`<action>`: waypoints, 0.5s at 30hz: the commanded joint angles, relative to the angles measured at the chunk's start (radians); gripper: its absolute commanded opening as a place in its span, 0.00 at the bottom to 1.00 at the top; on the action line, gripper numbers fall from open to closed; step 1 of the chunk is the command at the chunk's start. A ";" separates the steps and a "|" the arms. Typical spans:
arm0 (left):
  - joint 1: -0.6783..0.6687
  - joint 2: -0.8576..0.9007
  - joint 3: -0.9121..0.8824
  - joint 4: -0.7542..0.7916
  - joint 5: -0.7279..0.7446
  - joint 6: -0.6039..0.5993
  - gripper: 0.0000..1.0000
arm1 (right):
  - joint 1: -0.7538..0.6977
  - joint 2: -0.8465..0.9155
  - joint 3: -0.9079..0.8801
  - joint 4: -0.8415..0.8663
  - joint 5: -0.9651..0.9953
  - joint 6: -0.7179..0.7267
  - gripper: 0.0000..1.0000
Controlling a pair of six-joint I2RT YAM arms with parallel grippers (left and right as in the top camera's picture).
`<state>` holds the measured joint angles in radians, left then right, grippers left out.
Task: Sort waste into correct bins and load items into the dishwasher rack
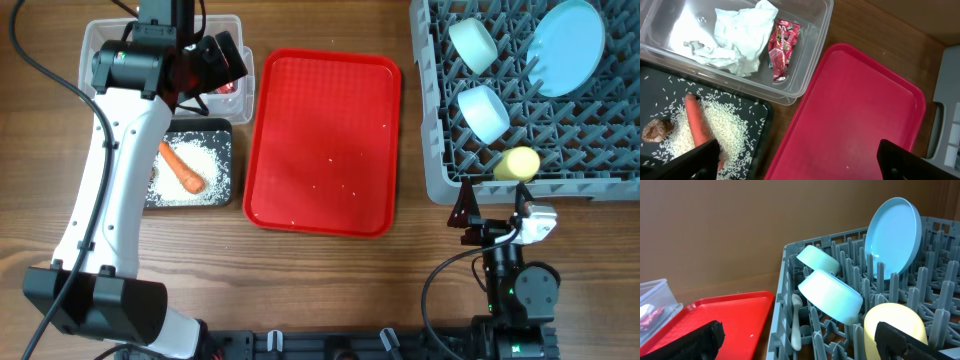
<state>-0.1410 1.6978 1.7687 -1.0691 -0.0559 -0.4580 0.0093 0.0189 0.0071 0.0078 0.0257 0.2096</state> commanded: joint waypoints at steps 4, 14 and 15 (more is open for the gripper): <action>0.003 -0.003 0.012 0.002 -0.013 0.001 1.00 | -0.004 -0.014 -0.002 0.002 -0.020 0.015 1.00; 0.003 -0.003 0.012 -0.016 -0.021 0.026 1.00 | -0.004 -0.014 -0.002 0.002 -0.020 0.014 1.00; 0.003 -0.003 0.012 -0.013 -0.021 0.036 1.00 | -0.004 -0.014 -0.002 0.002 -0.020 0.015 1.00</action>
<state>-0.1410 1.6978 1.7687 -1.0763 -0.0563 -0.4557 0.0093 0.0189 0.0071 0.0078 0.0254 0.2127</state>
